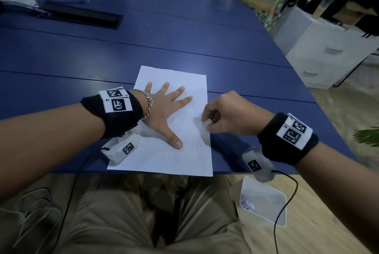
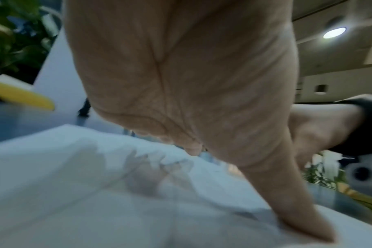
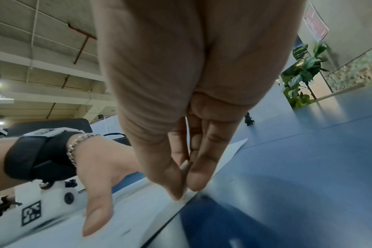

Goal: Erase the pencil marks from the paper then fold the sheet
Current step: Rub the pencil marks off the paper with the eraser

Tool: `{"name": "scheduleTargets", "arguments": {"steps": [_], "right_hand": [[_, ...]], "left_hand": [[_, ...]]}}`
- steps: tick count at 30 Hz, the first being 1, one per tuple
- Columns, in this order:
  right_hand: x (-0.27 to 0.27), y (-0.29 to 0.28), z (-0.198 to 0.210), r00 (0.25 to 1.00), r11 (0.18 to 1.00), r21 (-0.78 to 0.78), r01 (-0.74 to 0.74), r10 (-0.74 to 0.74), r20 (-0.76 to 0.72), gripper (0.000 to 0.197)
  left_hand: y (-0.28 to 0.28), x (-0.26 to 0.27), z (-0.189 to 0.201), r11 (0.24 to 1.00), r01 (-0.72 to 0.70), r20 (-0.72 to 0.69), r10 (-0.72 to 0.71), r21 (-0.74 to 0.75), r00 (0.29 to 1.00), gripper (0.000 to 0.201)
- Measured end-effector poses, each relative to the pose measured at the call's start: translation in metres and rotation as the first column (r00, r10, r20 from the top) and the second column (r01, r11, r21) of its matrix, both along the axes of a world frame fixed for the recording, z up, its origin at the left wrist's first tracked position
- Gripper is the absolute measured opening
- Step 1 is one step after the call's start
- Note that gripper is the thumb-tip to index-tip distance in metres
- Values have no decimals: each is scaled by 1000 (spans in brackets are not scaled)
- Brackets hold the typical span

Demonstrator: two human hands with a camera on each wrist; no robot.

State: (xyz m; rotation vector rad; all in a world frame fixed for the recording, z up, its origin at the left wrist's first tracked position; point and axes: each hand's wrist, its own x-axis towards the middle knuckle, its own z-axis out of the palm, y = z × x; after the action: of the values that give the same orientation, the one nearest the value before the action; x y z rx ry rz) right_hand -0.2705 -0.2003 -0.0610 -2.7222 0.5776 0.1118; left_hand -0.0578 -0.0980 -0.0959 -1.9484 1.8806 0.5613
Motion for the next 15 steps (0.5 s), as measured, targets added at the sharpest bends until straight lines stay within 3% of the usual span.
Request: {"name": "scheduleTargets", "arguments": {"steps": [3,5,10,15], "right_hand": [[-10,6,-8,1000,1000,10,1,-1,5,13],[-10,7,-8,1000,1000,-5,11,-11,8,14],[4,2,4,993,1000,16,24,-22,-117,18],[22,7,0,996,996,32,85,-86,22,17]], "left_hand": [[13,-4,4,995,76,42,-73,-61,996,134],[21,-9,6,997,79,-2,-79,-19,997,126],[24,-12,-1,999,21,-32,-19,45,999,138],[22,-11,-1,998,-2,-38,4,61,999,143]]}}
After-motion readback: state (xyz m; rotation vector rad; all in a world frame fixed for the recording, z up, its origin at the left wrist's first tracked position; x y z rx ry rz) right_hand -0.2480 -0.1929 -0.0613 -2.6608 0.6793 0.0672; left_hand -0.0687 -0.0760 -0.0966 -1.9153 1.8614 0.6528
